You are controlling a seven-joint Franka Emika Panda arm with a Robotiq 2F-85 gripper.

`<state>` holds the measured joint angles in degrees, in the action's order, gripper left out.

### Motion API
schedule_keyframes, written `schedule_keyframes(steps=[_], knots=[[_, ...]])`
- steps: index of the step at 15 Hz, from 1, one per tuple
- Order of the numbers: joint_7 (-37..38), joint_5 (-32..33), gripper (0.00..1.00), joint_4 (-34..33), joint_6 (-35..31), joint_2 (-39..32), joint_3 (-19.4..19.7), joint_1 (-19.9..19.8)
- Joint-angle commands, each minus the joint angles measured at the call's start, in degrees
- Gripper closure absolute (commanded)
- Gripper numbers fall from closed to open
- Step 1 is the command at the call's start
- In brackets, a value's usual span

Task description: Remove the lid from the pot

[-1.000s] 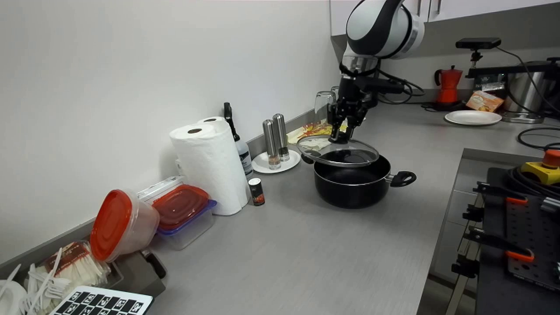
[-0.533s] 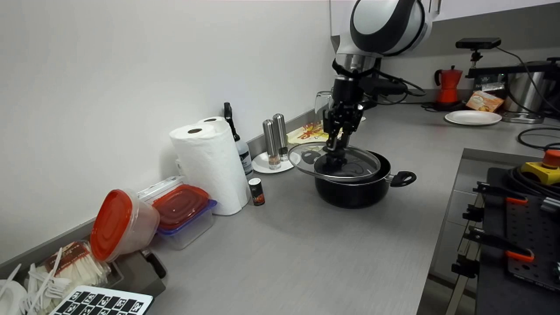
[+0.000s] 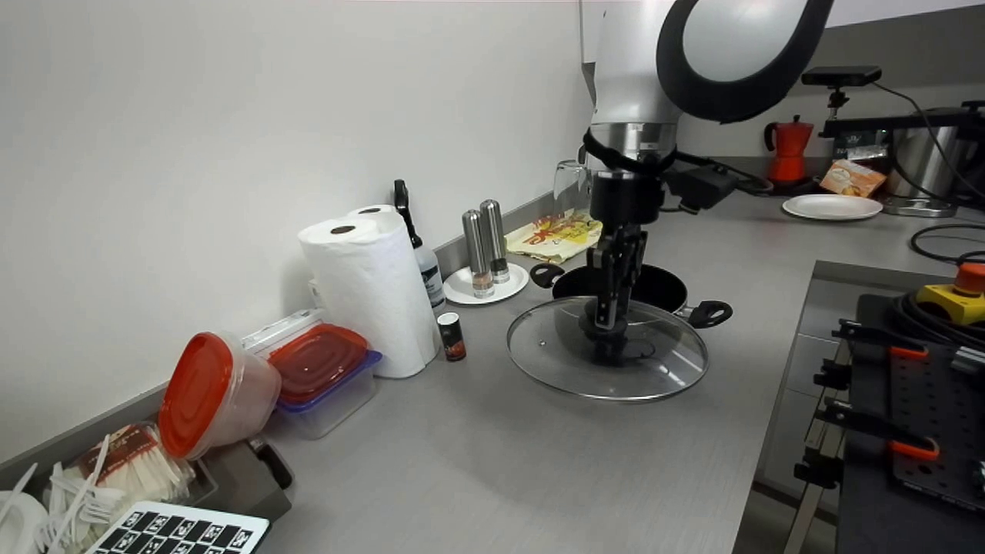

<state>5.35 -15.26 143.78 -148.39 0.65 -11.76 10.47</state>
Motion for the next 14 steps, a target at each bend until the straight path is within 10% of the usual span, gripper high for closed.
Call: schedule_keyframes(steps=[1,14], knots=[[1.5,1.8,0.76,-0.6,1.6,0.1,-2.9,3.4],[8.4,19.0,0.76,-8.4,1.6,-12.6,-4.6,8.7]])
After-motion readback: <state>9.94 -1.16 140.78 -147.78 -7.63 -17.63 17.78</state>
